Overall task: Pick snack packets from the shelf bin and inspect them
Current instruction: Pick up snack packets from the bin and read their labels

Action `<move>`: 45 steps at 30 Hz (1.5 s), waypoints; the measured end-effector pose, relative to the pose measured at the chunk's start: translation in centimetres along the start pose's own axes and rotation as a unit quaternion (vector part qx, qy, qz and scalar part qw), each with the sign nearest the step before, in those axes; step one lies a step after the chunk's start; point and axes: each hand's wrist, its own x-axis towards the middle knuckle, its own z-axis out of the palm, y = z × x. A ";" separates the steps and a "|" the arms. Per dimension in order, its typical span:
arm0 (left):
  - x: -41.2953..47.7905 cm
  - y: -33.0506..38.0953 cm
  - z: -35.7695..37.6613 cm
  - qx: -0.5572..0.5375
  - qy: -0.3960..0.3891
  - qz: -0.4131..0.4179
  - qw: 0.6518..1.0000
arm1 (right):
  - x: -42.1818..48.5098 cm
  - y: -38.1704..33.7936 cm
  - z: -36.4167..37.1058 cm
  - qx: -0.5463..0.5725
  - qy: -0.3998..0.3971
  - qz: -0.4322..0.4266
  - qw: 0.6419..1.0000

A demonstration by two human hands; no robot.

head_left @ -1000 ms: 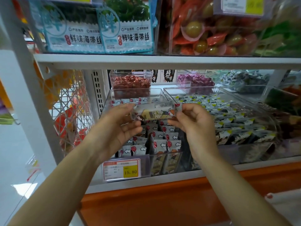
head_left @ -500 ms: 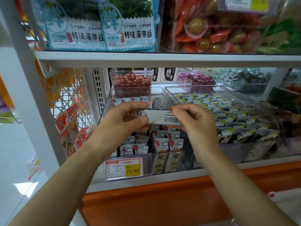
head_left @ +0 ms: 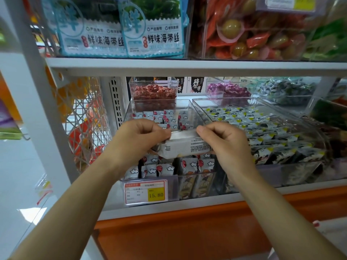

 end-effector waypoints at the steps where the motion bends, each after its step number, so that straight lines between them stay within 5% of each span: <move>1: 0.0 0.0 -0.1 0.014 0.004 0.004 1.000 | 0.0 0.0 0.0 0.001 -0.005 0.000 1.000; 5: 0.1 -0.2 -0.3 0.015 0.016 0.012 1.000 | -0.1 0.0 0.1 0.006 -0.001 -0.005 1.000; 9: -0.1 -0.3 -0.2 0.026 -0.054 0.001 0.998 | 0.0 0.3 0.4 0.011 0.035 -0.004 0.999; 16: 0.0 -0.3 -0.4 0.082 -0.040 0.012 0.996 | 0.6 0.0 -1.1 0.057 -0.084 0.077 0.992; 32: 0.1 -0.8 -0.4 0.045 -0.051 -0.001 0.998 | 0.7 0.0 -1.3 0.214 -0.098 0.194 0.952; 36: 0.5 -1.3 -0.2 0.011 -0.014 -0.006 1.000 | 0.5 -0.5 -1.1 0.227 -0.140 0.160 0.950; 38: 0.7 -1.5 0.2 -0.004 0.012 -0.003 1.000 | 0.3 -0.5 -0.8 0.123 -0.160 0.103 0.974; 45: 2.2 -1.7 -0.4 0.084 0.138 0.033 0.986 | 1.8 -0.4 -1.0 -0.020 0.050 0.037 0.998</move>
